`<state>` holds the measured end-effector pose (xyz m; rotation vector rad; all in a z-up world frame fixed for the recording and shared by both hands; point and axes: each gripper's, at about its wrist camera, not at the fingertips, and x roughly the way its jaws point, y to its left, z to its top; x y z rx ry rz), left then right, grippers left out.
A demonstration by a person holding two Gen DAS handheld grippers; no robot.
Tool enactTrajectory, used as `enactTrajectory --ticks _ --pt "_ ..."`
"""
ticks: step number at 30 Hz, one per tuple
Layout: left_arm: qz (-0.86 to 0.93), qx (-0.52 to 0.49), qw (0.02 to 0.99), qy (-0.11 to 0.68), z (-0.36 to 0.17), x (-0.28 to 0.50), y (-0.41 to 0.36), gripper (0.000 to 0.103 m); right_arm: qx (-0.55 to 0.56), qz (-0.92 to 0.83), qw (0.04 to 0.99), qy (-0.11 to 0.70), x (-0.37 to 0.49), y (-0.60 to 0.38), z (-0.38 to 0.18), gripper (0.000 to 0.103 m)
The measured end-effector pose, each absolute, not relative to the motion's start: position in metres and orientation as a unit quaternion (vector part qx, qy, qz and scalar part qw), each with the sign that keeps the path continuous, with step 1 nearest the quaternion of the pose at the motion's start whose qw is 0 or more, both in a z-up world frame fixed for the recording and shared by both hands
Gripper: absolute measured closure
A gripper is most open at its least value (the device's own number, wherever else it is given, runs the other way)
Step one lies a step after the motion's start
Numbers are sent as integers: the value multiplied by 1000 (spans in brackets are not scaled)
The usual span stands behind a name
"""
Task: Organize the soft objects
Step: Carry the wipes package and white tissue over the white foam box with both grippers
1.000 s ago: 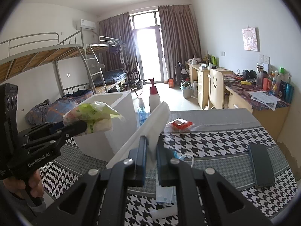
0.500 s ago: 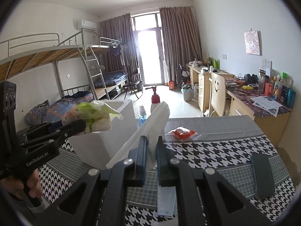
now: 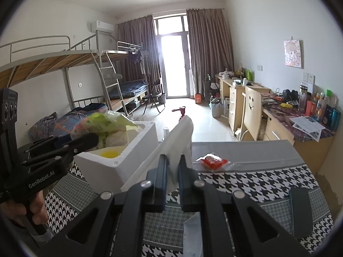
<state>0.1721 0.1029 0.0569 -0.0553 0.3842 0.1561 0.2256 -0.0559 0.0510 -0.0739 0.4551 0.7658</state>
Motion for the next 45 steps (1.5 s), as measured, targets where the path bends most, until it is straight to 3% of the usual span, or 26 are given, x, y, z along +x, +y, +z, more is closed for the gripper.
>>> enactTrajectory --ticks 45 --pt "187 -36 960 205 60 193 163 75 -63 438 867 229 249 27 71 91"
